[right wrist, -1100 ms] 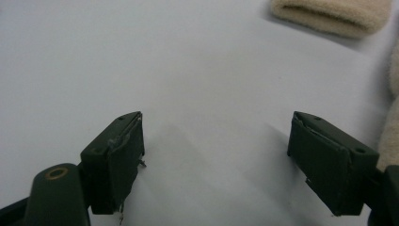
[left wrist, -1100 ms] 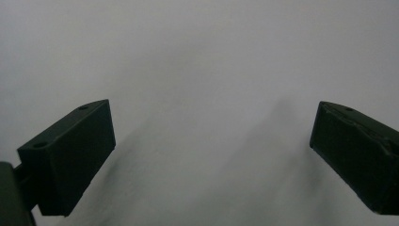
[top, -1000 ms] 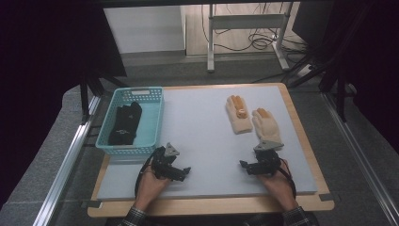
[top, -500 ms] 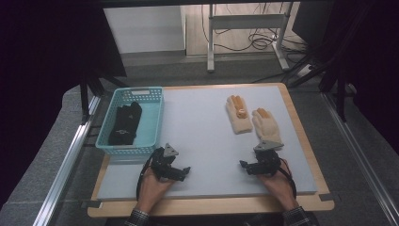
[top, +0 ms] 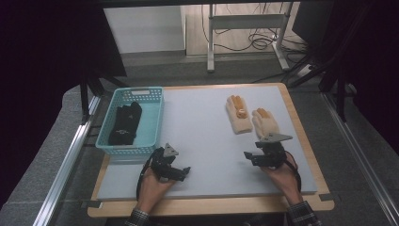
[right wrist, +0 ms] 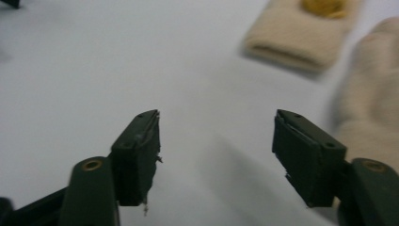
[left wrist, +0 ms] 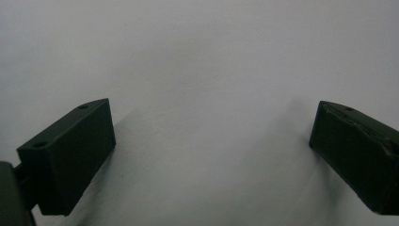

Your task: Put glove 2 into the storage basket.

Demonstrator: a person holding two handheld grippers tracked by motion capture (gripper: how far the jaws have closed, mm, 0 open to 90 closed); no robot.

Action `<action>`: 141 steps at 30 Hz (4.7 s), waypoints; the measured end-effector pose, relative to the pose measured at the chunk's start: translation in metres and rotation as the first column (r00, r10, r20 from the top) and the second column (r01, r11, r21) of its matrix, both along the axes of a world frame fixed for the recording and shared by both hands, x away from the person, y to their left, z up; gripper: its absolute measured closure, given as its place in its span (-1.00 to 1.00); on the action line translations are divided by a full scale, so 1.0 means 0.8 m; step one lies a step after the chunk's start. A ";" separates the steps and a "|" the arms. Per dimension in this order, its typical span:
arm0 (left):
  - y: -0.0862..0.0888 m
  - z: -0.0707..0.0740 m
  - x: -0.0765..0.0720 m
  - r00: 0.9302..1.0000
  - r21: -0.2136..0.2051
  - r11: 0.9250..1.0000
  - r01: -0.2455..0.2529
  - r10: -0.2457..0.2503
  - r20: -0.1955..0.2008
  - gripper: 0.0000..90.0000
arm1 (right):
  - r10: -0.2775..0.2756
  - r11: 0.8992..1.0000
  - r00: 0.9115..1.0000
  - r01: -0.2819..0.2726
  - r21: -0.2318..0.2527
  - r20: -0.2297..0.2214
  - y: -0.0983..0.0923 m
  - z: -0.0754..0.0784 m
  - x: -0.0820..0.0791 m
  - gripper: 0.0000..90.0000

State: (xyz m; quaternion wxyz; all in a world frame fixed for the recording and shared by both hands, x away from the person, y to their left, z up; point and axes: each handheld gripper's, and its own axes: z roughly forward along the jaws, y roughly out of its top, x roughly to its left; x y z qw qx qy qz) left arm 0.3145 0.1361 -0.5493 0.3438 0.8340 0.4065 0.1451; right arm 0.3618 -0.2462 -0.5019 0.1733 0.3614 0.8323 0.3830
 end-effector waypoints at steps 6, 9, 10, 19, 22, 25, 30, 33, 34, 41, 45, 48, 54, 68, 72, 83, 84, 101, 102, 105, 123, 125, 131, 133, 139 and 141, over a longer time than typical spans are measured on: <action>0.000 0.000 0.000 1.000 0.000 1.000 0.000 0.000 0.000 -0.98 | -0.152 0.988 0.988 0.152 0.033 0.006 -0.058 0.030 0.036 0.44; 0.000 0.000 0.000 1.000 0.000 1.000 0.000 0.000 0.000 -0.98 | -0.223 0.975 0.975 0.223 0.018 0.015 -0.086 0.034 0.053 0.81; 0.000 0.000 0.000 1.000 0.000 1.000 0.000 0.000 0.000 -0.98 | -0.236 0.972 0.971 0.236 0.011 0.019 -0.091 0.034 0.056 0.87; 0.000 0.000 0.000 1.000 -0.001 1.000 0.000 0.000 0.001 -0.97 | -0.322 0.946 0.946 0.321 -0.053 -0.021 -0.122 0.005 0.085 0.85; 0.000 0.000 0.000 1.000 -0.002 1.000 -0.001 0.001 0.001 -0.97 | -0.314 0.948 0.949 0.312 -0.056 -0.031 -0.121 -0.002 0.085 0.77; 0.000 0.000 0.000 1.000 -0.001 1.000 0.000 0.000 0.001 -0.97 | -0.299 0.953 0.954 0.297 -0.062 -0.028 -0.115 -0.011 0.081 0.63; 0.000 0.000 0.000 1.000 -0.001 1.000 -0.001 0.001 0.001 -0.97 | -0.260 0.965 0.964 0.259 -0.040 -0.046 -0.108 -0.018 0.067 0.63; 0.000 0.000 0.000 1.000 -0.001 1.000 -0.001 0.001 0.001 -0.97 | -0.220 0.975 0.974 0.219 -0.025 -0.057 -0.099 -0.020 0.057 0.63; 0.000 0.000 0.000 1.000 -0.001 1.000 -0.001 0.001 0.002 -0.97 | -0.193 0.981 0.979 0.192 -0.026 -0.060 -0.092 -0.020 0.050 0.63; 0.000 0.000 0.000 1.000 -0.002 1.000 -0.001 0.001 0.001 -0.97 | -0.200 0.980 0.980 0.200 -0.021 0.002 -0.088 0.001 0.048 0.43; 0.000 0.000 0.000 1.000 -0.001 1.000 -0.001 0.001 0.002 -0.97 | -0.207 0.978 0.978 0.207 0.001 0.028 -0.085 0.011 0.066 0.07; 0.000 0.000 0.000 1.000 -0.001 1.000 -0.001 0.001 0.002 -0.97 | -0.196 0.981 0.980 0.196 0.008 0.029 -0.075 0.014 0.081 -0.16; 0.000 0.000 0.000 1.000 -0.006 1.000 -0.004 0.004 0.003 -0.97 | -0.170 0.985 0.985 0.170 -0.018 0.010 -0.056 0.005 0.115 -0.31; 0.000 0.000 0.000 1.000 -0.002 1.000 -0.001 0.001 0.003 -0.96 | -0.166 0.973 0.986 0.169 -0.155 0.031 -0.032 -0.015 0.129 0.42; 0.000 0.000 0.000 1.000 -0.002 1.000 -0.002 0.002 0.004 -0.96 | -0.170 0.981 0.985 0.171 -0.093 0.021 -0.038 -0.008 0.126 0.71; 0.000 0.000 0.000 1.000 -0.002 1.000 -0.002 0.002 0.003 -0.96 | -0.139 0.988 0.989 0.143 -0.060 0.057 -0.042 0.018 0.097 0.83; 0.000 0.000 0.000 1.000 -0.002 1.000 -0.002 0.002 0.003 -0.96 | -0.129 0.991 0.990 0.131 -0.025 0.063 -0.041 0.027 0.089 0.83; 0.000 0.000 0.000 1.000 -0.002 1.000 -0.001 0.001 0.003 -0.96 | 0.086 0.995 0.994 -0.089 0.053 0.062 0.061 0.046 0.031 0.78; 0.000 0.000 0.000 1.000 -0.001 1.000 -0.001 0.001 0.003 -0.96 | 0.104 0.993 0.993 -0.107 0.050 0.056 0.071 0.041 0.029 0.78; 0.001 0.000 0.000 1.000 0.001 1.000 0.000 0.000 0.004 -0.96 | 0.130 0.990 0.991 -0.132 0.041 0.042 0.094 0.026 0.027 0.78; 0.000 0.000 0.000 1.000 -0.001 1.000 -0.001 0.001 0.002 -0.96 | 0.161 0.986 0.986 -0.162 0.033 0.037 0.125 0.020 0.031 0.33; 0.000 0.000 0.000 1.000 -0.001 1.000 -0.001 0.001 0.003 -0.96 | 0.125 0.991 0.991 -0.127 0.041 0.039 0.116 0.020 0.043 0.49; 0.000 0.000 0.000 1.000 -0.001 1.000 -0.001 0.001 0.002 -0.96 | 0.072 0.996 0.997 -0.073 0.045 0.009 0.112 0.005 0.078 0.45; 0.000 0.000 0.000 1.000 -0.001 1.000 -0.001 0.001 0.002 -0.96 | 0.071 0.997 0.998 -0.071 0.040 -0.001 0.119 -0.003 0.087 0.36; 0.001 0.000 0.000 1.000 -0.001 1.000 -0.001 0.001 0.003 -0.96 | 0.086 0.996 0.996 -0.086 0.015 -0.012 0.153 -0.023 0.106 0.08; 0.001 0.000 0.000 1.000 -0.001 1.000 -0.001 0.001 0.003 -0.96 | 0.095 0.995 0.995 -0.095 -0.032 -0.017 0.170 -0.033 0.111 0.16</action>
